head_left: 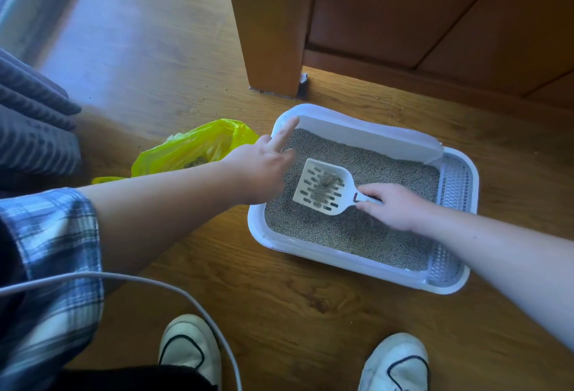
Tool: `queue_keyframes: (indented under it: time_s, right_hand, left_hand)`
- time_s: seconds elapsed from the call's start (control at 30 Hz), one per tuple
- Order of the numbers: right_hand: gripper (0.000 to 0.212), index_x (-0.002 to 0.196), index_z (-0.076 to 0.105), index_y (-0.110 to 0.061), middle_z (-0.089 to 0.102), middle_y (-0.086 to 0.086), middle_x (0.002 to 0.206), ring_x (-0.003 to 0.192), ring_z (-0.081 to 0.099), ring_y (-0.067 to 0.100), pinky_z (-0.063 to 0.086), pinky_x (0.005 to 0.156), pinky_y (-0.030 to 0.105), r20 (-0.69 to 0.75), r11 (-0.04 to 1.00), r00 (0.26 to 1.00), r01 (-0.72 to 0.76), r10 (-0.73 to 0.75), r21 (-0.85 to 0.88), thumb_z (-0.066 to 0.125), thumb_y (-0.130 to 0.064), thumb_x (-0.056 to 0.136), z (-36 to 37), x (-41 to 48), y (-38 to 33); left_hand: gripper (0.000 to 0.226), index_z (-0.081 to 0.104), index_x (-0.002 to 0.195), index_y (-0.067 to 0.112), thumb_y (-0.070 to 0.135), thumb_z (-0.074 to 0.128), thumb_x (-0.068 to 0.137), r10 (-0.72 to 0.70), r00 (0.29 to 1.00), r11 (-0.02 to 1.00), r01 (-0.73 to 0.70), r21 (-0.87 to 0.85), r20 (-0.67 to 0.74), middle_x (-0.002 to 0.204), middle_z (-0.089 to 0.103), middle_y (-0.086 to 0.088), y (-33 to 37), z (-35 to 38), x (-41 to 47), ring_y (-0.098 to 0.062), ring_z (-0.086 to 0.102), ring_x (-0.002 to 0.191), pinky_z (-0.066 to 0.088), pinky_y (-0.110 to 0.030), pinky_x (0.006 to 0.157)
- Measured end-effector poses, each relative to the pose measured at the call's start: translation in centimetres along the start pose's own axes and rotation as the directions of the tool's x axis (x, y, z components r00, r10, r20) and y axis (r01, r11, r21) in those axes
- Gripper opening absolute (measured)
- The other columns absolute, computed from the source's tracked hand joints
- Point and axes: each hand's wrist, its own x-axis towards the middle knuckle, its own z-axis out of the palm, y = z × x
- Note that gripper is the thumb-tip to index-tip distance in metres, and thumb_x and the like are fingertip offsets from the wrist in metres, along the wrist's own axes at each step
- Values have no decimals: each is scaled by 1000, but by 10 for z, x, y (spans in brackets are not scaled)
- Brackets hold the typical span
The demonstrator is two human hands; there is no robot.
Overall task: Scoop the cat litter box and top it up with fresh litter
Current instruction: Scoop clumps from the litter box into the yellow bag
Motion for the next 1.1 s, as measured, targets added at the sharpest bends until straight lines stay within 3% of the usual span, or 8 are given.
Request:
queue_keyframes:
  time_s: [0.1, 0.2, 0.3, 0.5, 0.8, 0.97, 1.03, 1.1]
  right_hand:
    - [21, 117, 62, -43, 70, -10, 102, 92, 67, 20, 55, 86, 42, 2, 1000, 1000, 15, -15, 9, 57, -37, 97, -2, 0, 0]
    - [19, 114, 62, -44, 71, -9, 102, 92, 69, 21, 56, 86, 46, 6, 1000, 1000, 29, -29, -3, 56, -39, 97, -5, -4, -3]
    - [20, 115, 63, -40, 71, -8, 102, 89, 68, 18, 56, 85, 45, -11, 999, 999, 49, -49, 13, 56, -38, 97, -7, -5, -9]
    - [15, 106, 64, -39, 72, -8, 99, 90, 70, 20, 56, 85, 49, -35, 998, 998, 53, -52, 27, 56, -42, 93, -9, -5, -12]
    - [9, 96, 62, -43, 69, -12, 86, 79, 66, 17, 55, 77, 43, -91, 999, 995, 41, -43, -26, 54, -44, 92, -17, -16, -15]
    - [18, 109, 62, -39, 70, -14, 101, 92, 65, 13, 53, 84, 42, -200, 995, 975, 88, -95, -44, 55, -44, 94, -34, -29, -18]
    - [28, 120, 63, -33, 69, -12, 114, 104, 63, 15, 51, 92, 43, -276, 993, 955, 119, -112, 9, 57, -43, 94, -42, -30, -26]
    - [24, 116, 65, -29, 70, -9, 112, 104, 62, 16, 49, 92, 41, -327, 984, 933, 172, -152, 35, 58, -38, 95, -51, -27, -37]
  left_hand:
    - [38, 48, 118, 17, 16, 52, 80, 1, 999, 1000, -3, -31, -52, 164, -14, -9, -3, -1, -2, -30, 38, 130, 47, -37, 65]
    - [47, 43, 128, 18, 20, 55, 83, -37, 998, 997, 34, -67, -57, 163, -17, -9, -2, -4, -5, -31, 36, 134, 44, -36, 66]
    - [51, 34, 135, 22, 25, 53, 87, -98, 995, 990, 98, -99, 13, 164, -15, -7, -1, -6, -5, -32, 44, 128, 39, -35, 65]
    - [52, 26, 142, 24, 35, 46, 96, -128, 986, 986, 138, -92, 103, 162, 11, -5, -3, -5, -5, -33, 54, 117, 34, -35, 62]
    - [53, 26, 144, 24, 33, 46, 95, -129, 985, 986, 140, -93, 115, 160, 15, -7, -2, -6, -5, -32, 54, 116, 32, -33, 59]
    - [50, 30, 140, 21, 32, 47, 94, -113, 986, 988, 124, -88, 119, 153, 26, -8, -4, -6, -2, -31, 59, 104, 29, -31, 49]
    - [46, 32, 138, 21, 33, 46, 95, -91, 991, 990, 101, -96, 101, 147, 32, -6, -6, -7, -3, -32, 60, 98, 36, -32, 51]
    - [40, 36, 136, 25, 35, 42, 98, -69, 997, 990, 74, -117, 41, 142, 39, -2, -12, -9, -6, -31, 62, 92, 46, -36, 55]
